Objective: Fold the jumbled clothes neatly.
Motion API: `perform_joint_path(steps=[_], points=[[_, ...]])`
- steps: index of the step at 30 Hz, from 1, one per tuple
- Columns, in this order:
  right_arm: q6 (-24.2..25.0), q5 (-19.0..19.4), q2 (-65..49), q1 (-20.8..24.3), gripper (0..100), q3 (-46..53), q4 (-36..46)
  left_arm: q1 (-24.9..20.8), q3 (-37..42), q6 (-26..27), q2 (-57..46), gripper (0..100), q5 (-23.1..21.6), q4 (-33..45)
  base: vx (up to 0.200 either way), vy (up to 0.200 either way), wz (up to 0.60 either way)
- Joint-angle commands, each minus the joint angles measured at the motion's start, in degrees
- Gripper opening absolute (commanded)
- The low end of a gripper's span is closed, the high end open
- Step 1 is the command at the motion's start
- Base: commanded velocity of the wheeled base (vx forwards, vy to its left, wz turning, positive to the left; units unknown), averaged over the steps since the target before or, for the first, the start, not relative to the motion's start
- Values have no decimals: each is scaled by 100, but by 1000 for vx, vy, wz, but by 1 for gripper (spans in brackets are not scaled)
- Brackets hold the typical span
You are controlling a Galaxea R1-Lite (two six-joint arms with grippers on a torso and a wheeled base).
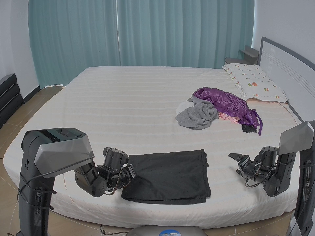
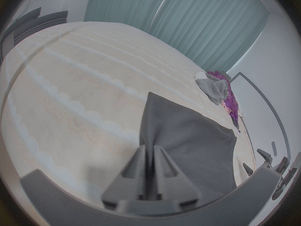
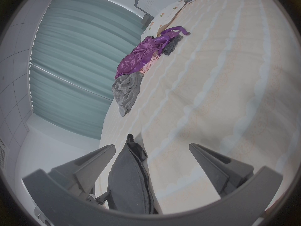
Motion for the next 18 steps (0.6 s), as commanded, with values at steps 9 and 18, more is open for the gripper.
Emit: perform_joint_path(steps=[9,18], points=[[2,3,44,3,100,39,-107,-1,64,-40,-22,0,25,-7,0,0,0],[-15,3,79,3,100,83,-221,-1,73,-102,-22,0,254,-7,0,0,0]])
